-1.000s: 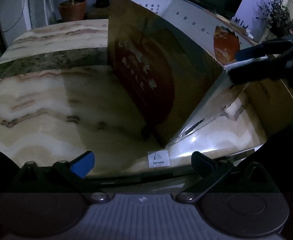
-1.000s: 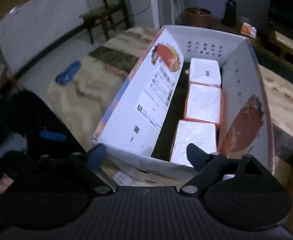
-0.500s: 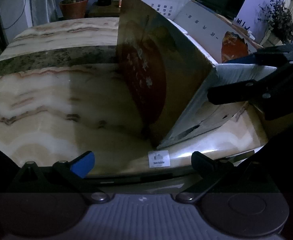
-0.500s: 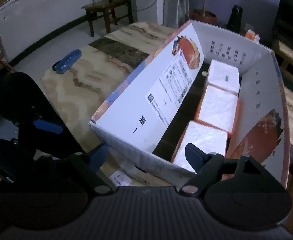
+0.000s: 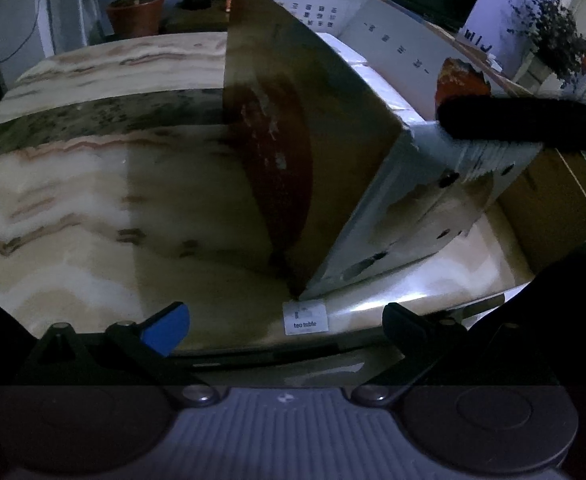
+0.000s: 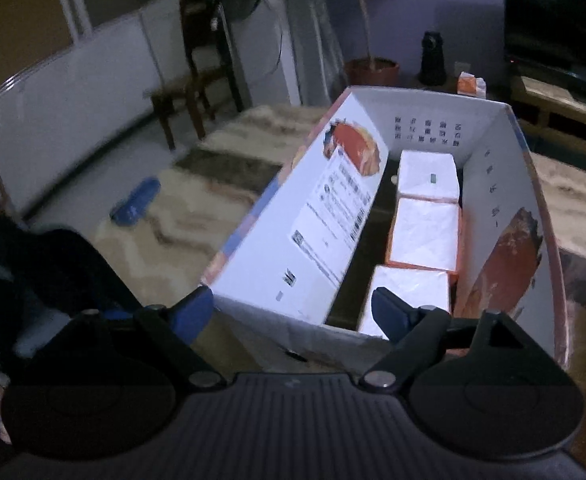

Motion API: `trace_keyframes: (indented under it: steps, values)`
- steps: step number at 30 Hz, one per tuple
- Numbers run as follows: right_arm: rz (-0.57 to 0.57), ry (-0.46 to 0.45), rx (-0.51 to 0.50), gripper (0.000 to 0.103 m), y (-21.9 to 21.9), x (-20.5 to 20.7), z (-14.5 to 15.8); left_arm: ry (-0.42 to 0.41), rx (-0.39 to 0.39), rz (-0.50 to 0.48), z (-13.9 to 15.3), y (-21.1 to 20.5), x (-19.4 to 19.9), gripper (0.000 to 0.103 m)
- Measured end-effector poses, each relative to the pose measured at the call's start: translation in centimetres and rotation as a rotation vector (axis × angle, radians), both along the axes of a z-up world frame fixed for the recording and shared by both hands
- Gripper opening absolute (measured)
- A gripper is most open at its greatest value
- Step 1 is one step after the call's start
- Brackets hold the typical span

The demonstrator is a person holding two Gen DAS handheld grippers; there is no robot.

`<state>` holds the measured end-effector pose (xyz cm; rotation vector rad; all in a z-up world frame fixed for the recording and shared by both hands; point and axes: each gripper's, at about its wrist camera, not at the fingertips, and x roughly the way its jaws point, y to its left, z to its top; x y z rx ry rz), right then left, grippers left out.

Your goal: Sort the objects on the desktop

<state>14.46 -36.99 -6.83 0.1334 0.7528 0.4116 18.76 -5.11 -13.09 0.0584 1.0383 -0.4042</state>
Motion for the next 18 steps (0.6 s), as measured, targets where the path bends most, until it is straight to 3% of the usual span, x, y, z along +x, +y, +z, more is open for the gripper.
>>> trace_keyframes:
  steps: [3,6,10,14,18]
  values:
    - [-0.108,-0.043,0.113,0.087,-2.4,-1.2,0.6,-0.001,0.005,-0.003,-0.1,-0.1,-0.1,0.102]
    - [-0.3,-0.101,0.182,0.088,-6.1,-2.4,1.6,0.0,0.009,0.0,-0.2,-0.1,-0.1,0.102]
    - [-0.565,-0.005,0.064,0.09,-10.8,-0.4,2.2,-0.005,0.018,-0.013,-0.2,-0.8,-0.1,0.102]
    - [-0.56,0.093,0.05,0.089,-13.3,3.2,1.9,-0.014,0.029,-0.041,-0.3,-1.7,-0.4,0.102]
    - [-0.48,0.176,-0.083,0.089,-11.7,7.3,0.5,-0.018,0.035,-0.069,-0.4,-2.5,-0.7,0.102]
